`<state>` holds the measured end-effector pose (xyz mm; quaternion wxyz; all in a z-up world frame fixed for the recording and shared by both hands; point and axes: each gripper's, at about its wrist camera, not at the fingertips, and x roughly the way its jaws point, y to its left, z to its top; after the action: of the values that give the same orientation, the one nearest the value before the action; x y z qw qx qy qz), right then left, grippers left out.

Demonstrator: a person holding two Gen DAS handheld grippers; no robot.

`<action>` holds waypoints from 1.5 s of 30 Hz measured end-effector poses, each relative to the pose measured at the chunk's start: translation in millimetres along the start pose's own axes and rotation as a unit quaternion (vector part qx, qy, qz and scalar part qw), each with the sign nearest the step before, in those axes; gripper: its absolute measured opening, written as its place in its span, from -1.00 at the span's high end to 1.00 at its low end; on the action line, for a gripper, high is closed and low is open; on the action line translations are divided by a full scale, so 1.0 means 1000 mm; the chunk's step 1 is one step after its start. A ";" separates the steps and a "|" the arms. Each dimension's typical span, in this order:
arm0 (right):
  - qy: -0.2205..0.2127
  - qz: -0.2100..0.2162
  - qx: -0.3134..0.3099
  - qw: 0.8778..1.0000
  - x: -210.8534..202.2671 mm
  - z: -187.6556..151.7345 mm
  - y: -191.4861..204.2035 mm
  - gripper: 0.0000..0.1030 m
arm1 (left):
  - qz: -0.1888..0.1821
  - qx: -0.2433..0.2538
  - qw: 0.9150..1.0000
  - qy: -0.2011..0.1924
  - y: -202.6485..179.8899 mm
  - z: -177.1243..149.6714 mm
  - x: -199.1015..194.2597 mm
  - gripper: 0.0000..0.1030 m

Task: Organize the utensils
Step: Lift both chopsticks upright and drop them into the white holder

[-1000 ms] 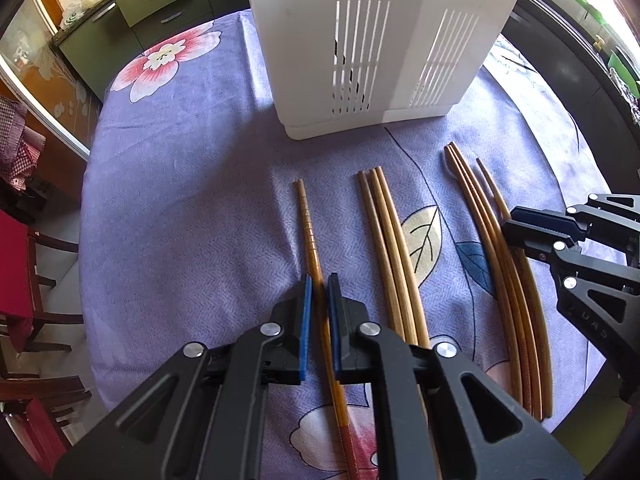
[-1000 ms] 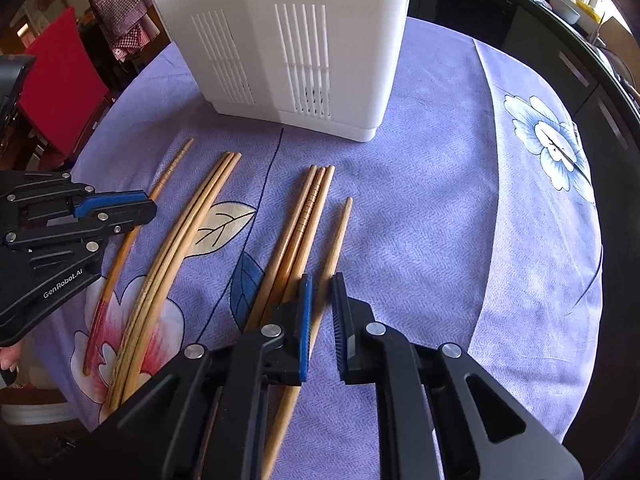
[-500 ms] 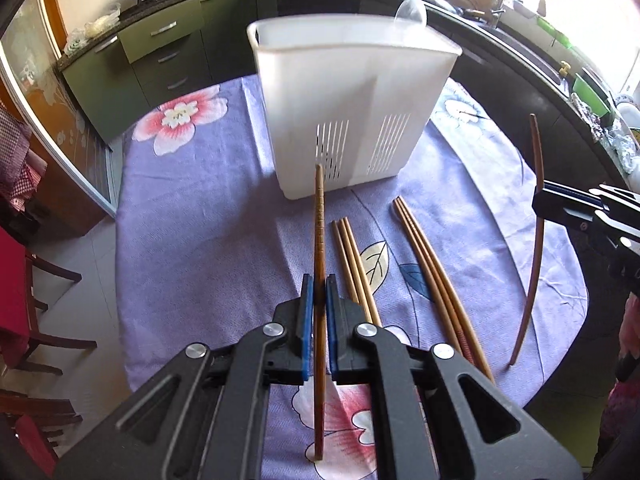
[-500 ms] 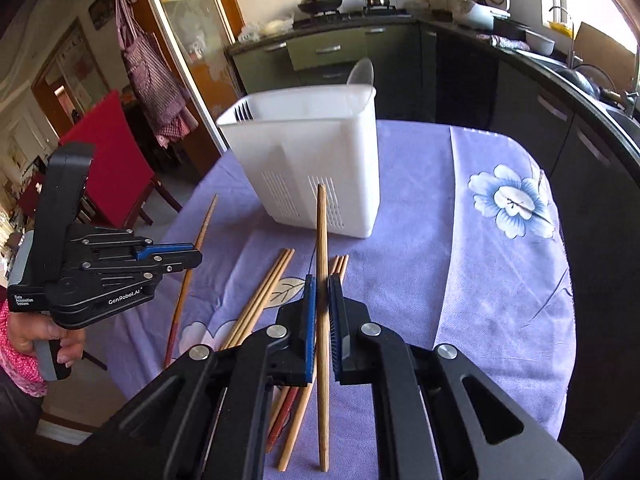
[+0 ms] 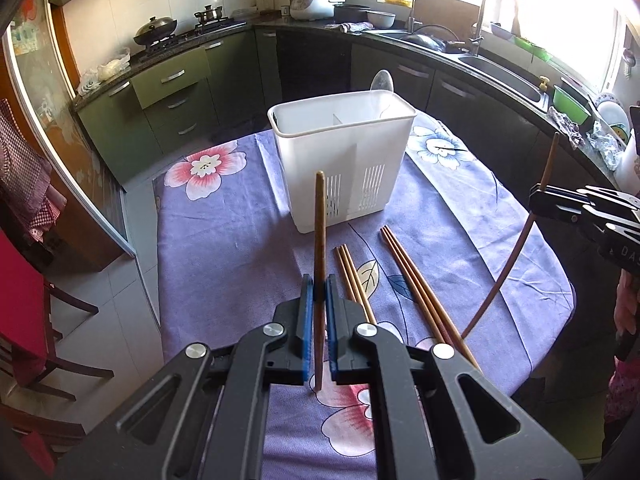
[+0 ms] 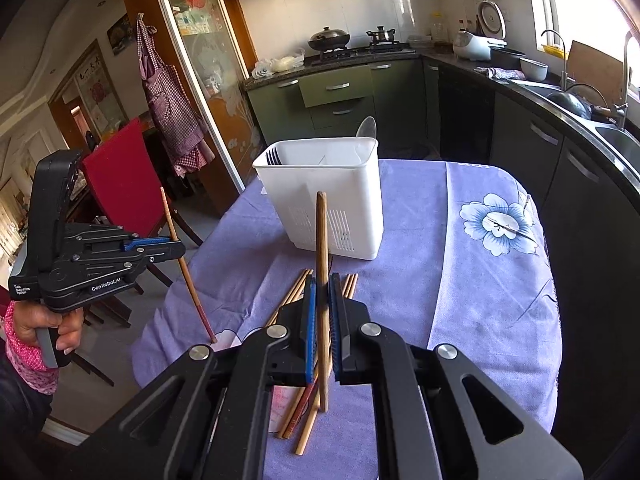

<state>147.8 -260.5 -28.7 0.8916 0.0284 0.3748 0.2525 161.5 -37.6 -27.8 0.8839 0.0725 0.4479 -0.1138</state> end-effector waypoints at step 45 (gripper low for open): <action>-0.068 -0.014 -0.016 0.997 0.085 0.178 -0.010 0.86 | 0.005 -0.034 0.995 -0.090 0.019 0.158 0.036 0.78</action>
<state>323.6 -204.3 41.1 0.9190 0.0262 0.3092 0.2432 309.2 -60.3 36.8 0.9231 0.0342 0.3697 -0.0999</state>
